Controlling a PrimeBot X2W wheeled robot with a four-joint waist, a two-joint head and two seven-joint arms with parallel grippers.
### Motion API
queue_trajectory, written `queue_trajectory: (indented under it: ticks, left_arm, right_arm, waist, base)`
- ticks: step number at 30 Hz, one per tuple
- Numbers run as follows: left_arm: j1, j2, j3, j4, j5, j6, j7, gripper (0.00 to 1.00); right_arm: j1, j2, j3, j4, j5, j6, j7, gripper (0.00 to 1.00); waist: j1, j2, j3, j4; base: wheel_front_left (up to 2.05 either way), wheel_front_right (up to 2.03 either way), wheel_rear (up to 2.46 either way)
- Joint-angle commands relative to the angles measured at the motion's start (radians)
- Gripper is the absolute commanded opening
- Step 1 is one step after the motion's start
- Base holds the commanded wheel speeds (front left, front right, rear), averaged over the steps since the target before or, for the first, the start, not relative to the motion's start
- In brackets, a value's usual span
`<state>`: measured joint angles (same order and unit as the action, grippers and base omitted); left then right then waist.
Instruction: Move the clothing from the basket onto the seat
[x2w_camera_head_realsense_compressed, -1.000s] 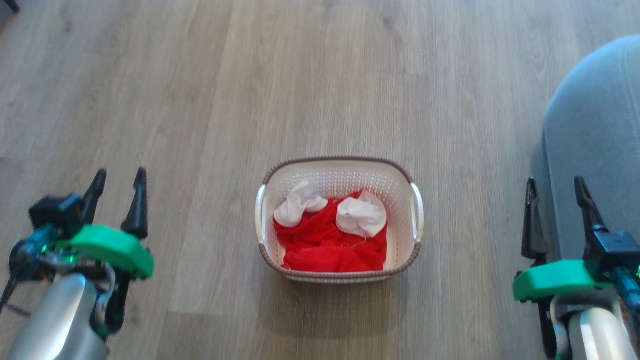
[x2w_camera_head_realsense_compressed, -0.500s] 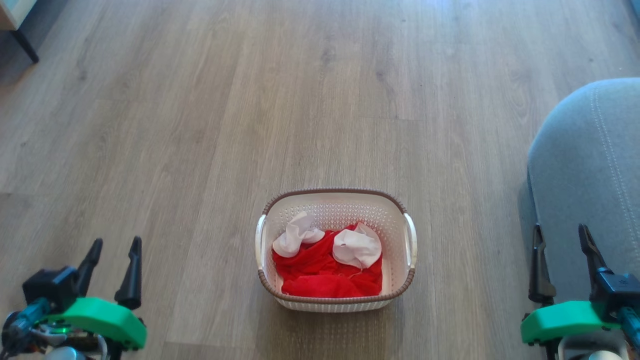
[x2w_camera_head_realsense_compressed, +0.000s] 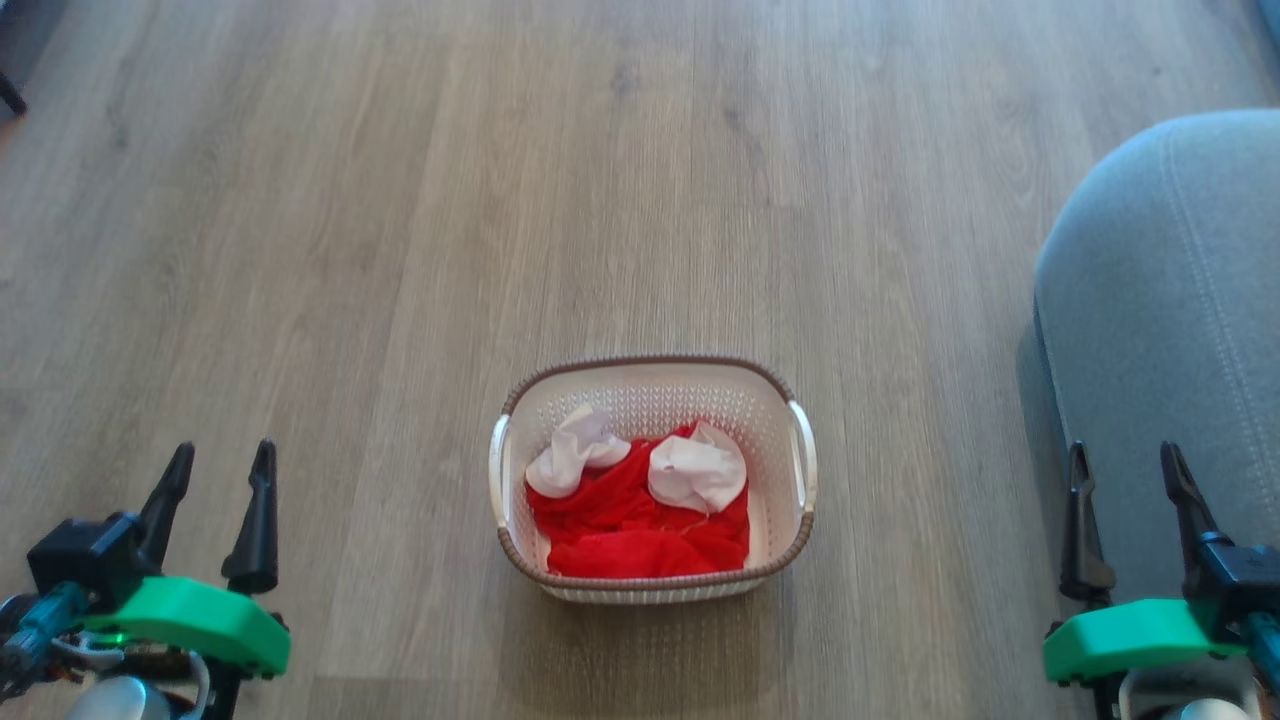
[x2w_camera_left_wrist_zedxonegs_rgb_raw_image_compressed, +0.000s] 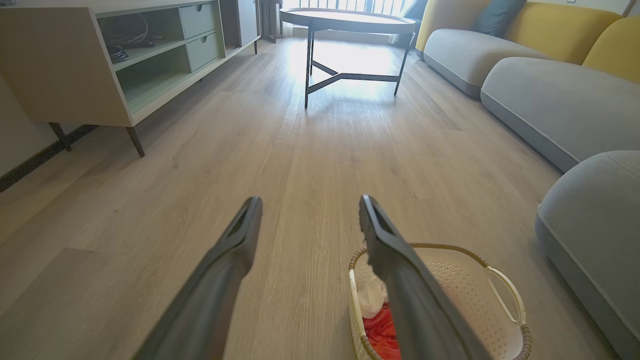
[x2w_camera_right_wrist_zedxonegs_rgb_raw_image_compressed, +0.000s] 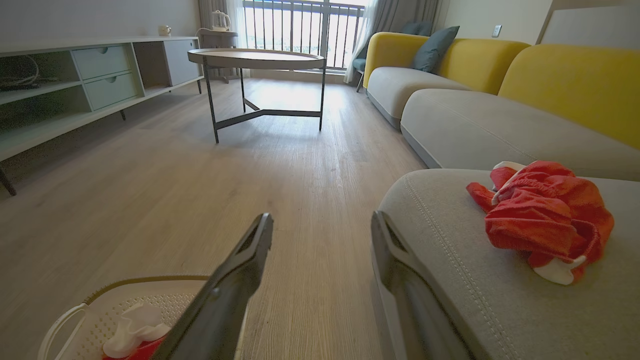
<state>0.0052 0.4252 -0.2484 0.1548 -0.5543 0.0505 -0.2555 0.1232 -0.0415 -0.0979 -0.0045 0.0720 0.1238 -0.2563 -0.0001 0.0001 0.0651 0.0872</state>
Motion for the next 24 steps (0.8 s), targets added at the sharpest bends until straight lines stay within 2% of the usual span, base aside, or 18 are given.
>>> queue_trajectory:
  ticks: [1,12,14,16,24]
  left_arm:
    - [-0.042,0.039,0.045,-0.040,0.007,0.001,-0.005,1.00]
    - [-0.181,0.040,0.009,-0.116,0.018,-0.037,0.020,1.00]
    - [-0.310,0.023,-0.042,-0.129,0.039,-0.074,0.052,1.00]
    - [-0.381,0.019,-0.069,-0.122,0.054,-0.095,0.076,1.00]
    - [-0.611,0.003,-0.168,-0.013,0.098,-0.149,0.164,1.00]
  right_arm:
    - [-0.025,-0.009,0.017,-0.040,0.007,0.007,-0.002,1.00]
    - [-0.087,-0.009,0.000,-0.082,0.010,0.007,-0.004,1.00]
    - [-0.132,-0.009,0.002,-0.102,0.014,0.007,-0.005,1.00]
    - [-0.160,-0.009,0.003,-0.119,0.018,0.007,-0.005,1.00]
    - [-0.249,-0.009,0.016,-0.168,0.039,0.007,-0.005,1.00]
  waist:
    - [0.0001,-0.0001,0.018,-0.006]
    - [0.0001,-0.0001,0.187,-0.049]
    - [0.0001,-0.0001,0.301,-0.074]
    - [0.0001,-0.0001,0.365,-0.090]
    - [0.0001,-0.0001,0.576,-0.167]
  base:
    - [0.00,0.00,0.00]
    - [0.00,0.00,0.00]
    - [0.00,0.00,0.00]
    - [0.00,0.00,0.00]
    - [0.00,0.00,0.00]
